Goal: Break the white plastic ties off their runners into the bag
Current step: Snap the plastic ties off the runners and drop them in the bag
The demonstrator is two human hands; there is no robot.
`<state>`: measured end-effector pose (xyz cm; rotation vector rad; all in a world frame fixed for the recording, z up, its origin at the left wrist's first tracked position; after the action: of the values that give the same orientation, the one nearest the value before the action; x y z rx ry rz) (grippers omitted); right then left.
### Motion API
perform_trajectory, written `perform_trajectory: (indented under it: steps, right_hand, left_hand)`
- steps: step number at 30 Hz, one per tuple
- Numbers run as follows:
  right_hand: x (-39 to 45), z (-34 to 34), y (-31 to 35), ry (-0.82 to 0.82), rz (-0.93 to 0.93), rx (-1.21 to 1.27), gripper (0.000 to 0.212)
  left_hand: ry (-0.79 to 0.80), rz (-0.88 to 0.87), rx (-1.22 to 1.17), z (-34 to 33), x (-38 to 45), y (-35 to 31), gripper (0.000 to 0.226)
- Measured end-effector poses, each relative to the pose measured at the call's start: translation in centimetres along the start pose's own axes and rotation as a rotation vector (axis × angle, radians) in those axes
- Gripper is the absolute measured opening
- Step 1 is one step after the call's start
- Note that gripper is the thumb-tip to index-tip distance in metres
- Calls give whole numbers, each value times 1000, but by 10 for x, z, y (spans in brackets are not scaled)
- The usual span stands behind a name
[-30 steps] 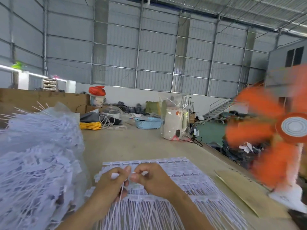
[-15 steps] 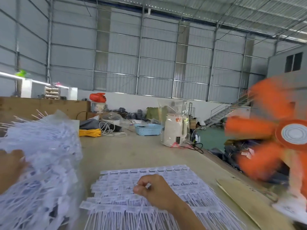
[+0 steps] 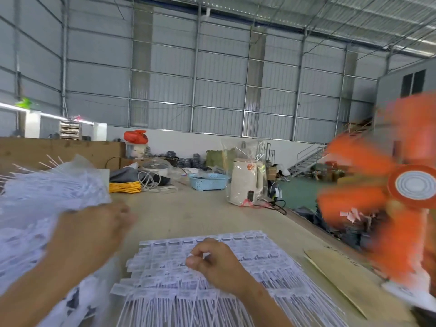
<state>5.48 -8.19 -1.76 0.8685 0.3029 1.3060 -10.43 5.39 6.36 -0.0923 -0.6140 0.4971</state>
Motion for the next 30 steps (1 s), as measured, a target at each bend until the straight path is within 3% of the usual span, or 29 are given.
perform_trajectory:
  steps: [1,3,5,6,8,9,12,17,20,24,30]
  right_hand:
    - [-1,0,3,-5,20,49,2]
    - [-4,-1,8,10,61,127,23]
    - [-5,-5,9,53,79,158,41]
    - [-4,-7,7,76,72,160,49]
    - [-2,-9,2,90,25,112,56]
    - [-1,-7,1,73,2,64,52]
    - [0,-2,2,50,-13,-2,11]
    - [-1,-2,-2,62,-62,37,26]
    - [-2,-5,-1,127,-44,-33,35]
    - [-3,-1,0,69,15,-106,40]
    - [0,-8,-6,109,23,-134,35]
  left_hand:
    - [100,22,-122,-14,0,-16,34]
    - [391,94,-438,-64,-6,-36,49]
    - [586,227,-860,-115,-15,-48,48]
    - [592,258,-999,-128,-17,-49,45]
    - [475,185,-1013,-137,-14,-45,45]
    - [395,138,-955,-136,-12,-42,47]
    - [267,46,-894,-128,-10,-47,40]
    - [145,79,-1043,-125,-12,-51,28]
    - [218,172,-1137,-136,-14,-51,32]
    - [412,274,-1334,-154,-20,-53,34]
    - [405,209,-1271,-148,-17,-56,30]
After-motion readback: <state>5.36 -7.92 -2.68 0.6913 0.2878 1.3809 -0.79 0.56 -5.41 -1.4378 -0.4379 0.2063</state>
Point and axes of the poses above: each hand's wrist, its own x-axis towards the middle knuckle, its own z-axis out of the back of the hand, y = z × x, the point moved 8 cm from there along x, towards the middle knuckle, and after that the axes turned 15 degrees about y, right-handed, at the moved point
